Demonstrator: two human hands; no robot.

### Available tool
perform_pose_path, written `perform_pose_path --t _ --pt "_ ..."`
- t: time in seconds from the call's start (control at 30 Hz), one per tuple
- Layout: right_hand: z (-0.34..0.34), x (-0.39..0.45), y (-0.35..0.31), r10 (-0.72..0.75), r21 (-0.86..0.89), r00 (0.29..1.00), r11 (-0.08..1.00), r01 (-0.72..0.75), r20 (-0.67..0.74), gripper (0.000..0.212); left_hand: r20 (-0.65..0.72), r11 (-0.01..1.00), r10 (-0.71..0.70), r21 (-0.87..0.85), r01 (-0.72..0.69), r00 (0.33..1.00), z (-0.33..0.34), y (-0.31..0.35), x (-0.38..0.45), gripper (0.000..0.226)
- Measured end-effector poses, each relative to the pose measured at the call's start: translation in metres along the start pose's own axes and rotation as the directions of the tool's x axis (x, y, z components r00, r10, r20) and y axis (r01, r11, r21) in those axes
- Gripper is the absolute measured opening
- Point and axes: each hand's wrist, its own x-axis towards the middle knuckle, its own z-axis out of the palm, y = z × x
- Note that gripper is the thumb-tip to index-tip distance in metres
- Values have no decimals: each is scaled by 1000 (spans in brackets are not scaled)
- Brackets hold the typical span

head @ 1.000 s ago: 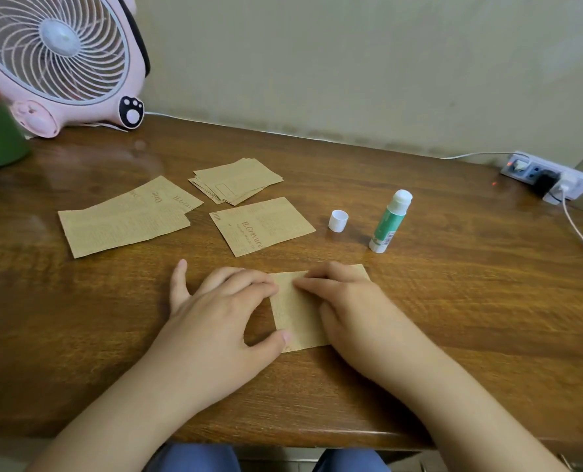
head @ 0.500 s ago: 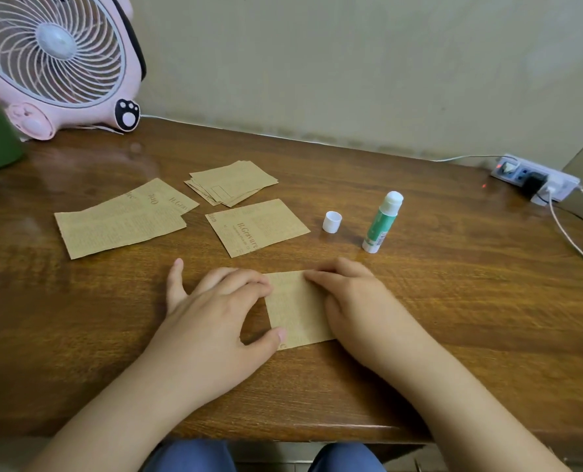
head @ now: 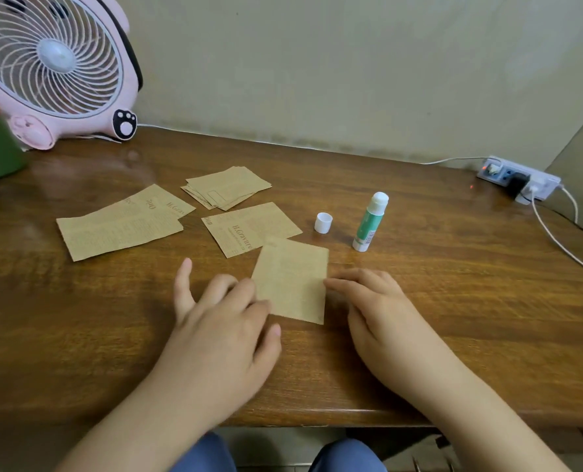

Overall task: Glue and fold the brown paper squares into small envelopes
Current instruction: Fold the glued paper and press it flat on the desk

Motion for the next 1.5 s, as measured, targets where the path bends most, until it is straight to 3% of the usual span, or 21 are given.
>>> perform_pose_path --t 0.2,0.3,0.43,0.5,0.6,0.77,0.87,0.97,1.1,1.3,1.43,1.5 --pt "14 20 -13 -98 -74 994 992 102 58 50 -16 985 134 -104 -135 991 -4 34 -12 38" --pt "10 21 -8 -96 -2 984 995 98 152 40 98 975 118 -201 -97 988 -10 21 7 35" --pt "2 23 0 -97 97 984 992 83 152 40 350 989 57 -147 -5 935 -9 -5 39 61" --pt "4 31 0 -75 121 989 991 60 126 41 397 990 72 -139 -18 915 -2 -7 46 84" --pt "11 45 -4 -13 75 996 997 6 88 47 399 996 59 -81 -29 915 5 -4 46 97" --pt "17 43 -5 30 -25 993 999 -28 111 47 363 997 73 -7 -76 929 4 -4 45 91" --pt "8 31 14 129 -85 990 989 -125 50 46 363 997 70 -9 -72 929 6 -4 45 89" --pt "11 34 17 98 -260 995 960 -101 -22 42 364 997 76 -7 -79 928 6 -3 46 92" --pt "22 46 0 -11 -262 1000 965 4 -26 43 357 997 67 7 -75 932 5 -3 45 92" --pt "4 33 22 152 -297 988 945 -136 32 52 370 997 49 33 -66 928 5 -2 42 94" --pt "5 38 19 134 -319 991 940 -120 22 64 377 997 48 35 -66 925 4 0 42 97" --pt "12 43 7 55 -278 998 959 -46 26 66 378 998 41 32 -57 925 3 1 42 97"
